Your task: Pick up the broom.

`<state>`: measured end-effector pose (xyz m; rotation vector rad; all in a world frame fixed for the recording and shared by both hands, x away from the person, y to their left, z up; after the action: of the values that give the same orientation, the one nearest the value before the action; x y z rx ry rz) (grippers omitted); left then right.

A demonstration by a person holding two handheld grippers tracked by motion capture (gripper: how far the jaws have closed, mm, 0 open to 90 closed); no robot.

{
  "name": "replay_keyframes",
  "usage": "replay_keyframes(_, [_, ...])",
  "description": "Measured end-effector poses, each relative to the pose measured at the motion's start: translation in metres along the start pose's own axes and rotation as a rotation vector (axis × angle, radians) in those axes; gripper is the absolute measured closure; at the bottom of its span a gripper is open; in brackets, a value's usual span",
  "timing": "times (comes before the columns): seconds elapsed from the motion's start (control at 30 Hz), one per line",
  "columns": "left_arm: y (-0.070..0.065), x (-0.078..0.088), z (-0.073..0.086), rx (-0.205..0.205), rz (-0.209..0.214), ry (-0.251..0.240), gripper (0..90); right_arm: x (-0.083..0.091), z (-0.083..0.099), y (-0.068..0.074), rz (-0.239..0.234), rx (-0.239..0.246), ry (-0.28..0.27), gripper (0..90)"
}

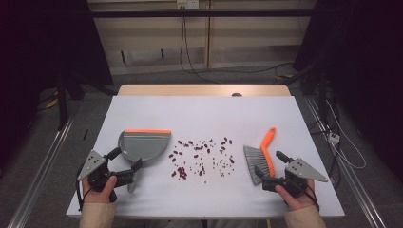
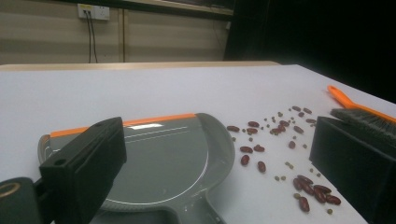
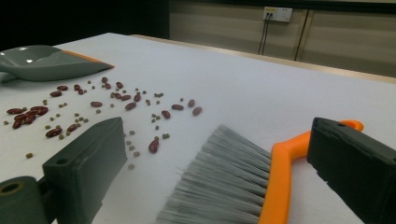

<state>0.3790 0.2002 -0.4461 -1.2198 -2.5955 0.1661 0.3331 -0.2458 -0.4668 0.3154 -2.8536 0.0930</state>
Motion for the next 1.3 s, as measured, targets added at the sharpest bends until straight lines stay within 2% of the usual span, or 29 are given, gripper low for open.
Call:
replay_keyframes(0.27, [0.000, 0.002, -0.002, -0.001, -0.007, -0.006, 3.7, -0.008, -0.004, -0.004, 0.046, 0.007, 0.015, 3.6])
replay_keyframes(0.37, [-0.001, 0.000, -0.002, 0.005, 0.001, -0.007, 3.6, -0.016, -0.009, -0.010, 0.089, 0.003, 0.055, 5.6])
replay_keyframes(0.47, [-0.001, -0.001, 0.000, -0.001, -0.001, 0.011, 3.7, -0.018, -0.013, -0.013, 0.104, 0.000, 0.060, 5.9])
replay_keyframes(0.5, [-0.002, -0.002, 0.000, 0.002, -0.002, 0.011, 3.8, -0.021, -0.015, -0.018, 0.110, -0.031, 0.080, 9.2])
replay_keyframes(0.53, [-0.002, -0.002, 0.000, 0.001, -0.002, 0.011, 3.8, -0.021, -0.015, -0.018, 0.110, -0.031, 0.080, 9.2])
replay_keyframes(0.57, [-0.002, -0.002, 0.000, 0.001, -0.002, 0.011, 3.8, -0.027, -0.015, -0.023, 0.114, -0.054, 0.097, 16.6])
replay_keyframes(0.6, [-0.001, -0.001, 0.000, 0.000, -0.005, 0.012, 3.8, -0.027, -0.015, -0.023, 0.114, -0.054, 0.097, 16.6])
replay_keyframes(0.67, [-0.002, -0.001, -0.001, 0.001, -0.005, 0.013, 3.8, -0.035, -0.013, -0.028, 0.125, -0.053, 0.131, 24.6])
replay_keyframes(0.7, [-0.001, -0.001, -0.001, 0.001, -0.007, 0.011, 3.8, -0.043, -0.011, -0.034, 0.155, -0.057, 0.175, 32.4])
replay_keyframes(0.73, [-0.001, -0.001, -0.001, 0.001, -0.008, 0.011, 3.8, -0.043, -0.011, -0.034, 0.155, -0.057, 0.175, 32.4])
replay_keyframes(0.8, [0.000, -0.002, -0.001, 0.007, -0.013, 0.014, 4.1, -0.053, -0.009, -0.041, 0.183, -0.078, 0.219, 41.7])
replay_keyframes(0.87, [-0.001, -0.002, 0.000, 0.010, -0.007, 0.015, 4.1, -0.056, -0.008, -0.044, 0.200, -0.074, 0.229, 42.2])
replay_keyframes(0.9, [-0.001, -0.002, 0.000, 0.007, -0.005, 0.017, 4.1, -0.062, -0.007, -0.048, 0.205, -0.072, 0.256, 45.6])
replay_keyframes(1.03, [-0.001, -0.002, 0.000, 0.007, 0.000, 0.017, 4.5, -0.070, -0.005, -0.051, 0.209, -0.071, 0.288, 49.3])
replay_keyframes(1.07, [-0.001, -0.002, 0.000, 0.008, 0.003, 0.014, 4.5, -0.073, -0.002, -0.052, 0.215, -0.075, 0.306, 51.4])
replay_keyframes(1.1, [-0.001, -0.002, 0.000, 0.010, 0.002, 0.013, 4.5, -0.078, 0.004, -0.050, 0.200, -0.097, 0.364, 52.7])
replay_keyframes(1.13, [-0.001, -0.002, 0.000, 0.009, 0.000, 0.013, 4.5, -0.078, 0.004, -0.050, 0.200, -0.097, 0.364, 52.7])
replay_keyframes(1.17, [0.000, -0.002, 0.000, 0.010, -0.001, 0.013, 4.5, -0.082, 0.010, -0.049, 0.221, -0.080, 0.401, 51.9])
replay_keyframes(1.2, [0.000, -0.002, 0.000, 0.012, 0.000, 0.013, 4.5, -0.082, 0.010, -0.049, 0.221, -0.080, 0.401, 51.9])
replay_keyframes(1.23, [0.000, -0.002, 0.000, 0.012, 0.001, 0.013, 4.5, -0.085, 0.015, -0.048, 0.227, -0.089, 0.447, 51.4])
replay_keyframes(1.27, [0.000, -0.002, 0.000, 0.010, 0.001, 0.016, 4.5, -0.085, 0.015, -0.048, 0.227, -0.089, 0.447, 51.4])
replay_keyframes(1.3, [0.000, -0.002, 0.001, 0.009, 0.001, 0.019, 4.5, -0.087, 0.018, -0.048, 0.224, -0.117, 0.475, 50.7])
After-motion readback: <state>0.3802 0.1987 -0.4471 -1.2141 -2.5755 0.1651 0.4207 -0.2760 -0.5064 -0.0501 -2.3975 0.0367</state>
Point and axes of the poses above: each handheld gripper's, and its own axes: x roughly backward along the jaws, z roughly out of its underside, y roughly to its left, the point moved 8 cm from there along -x, roughly forward along the jaws, and after that the axes turned 13 degrees about z, right-handed, at the moved point
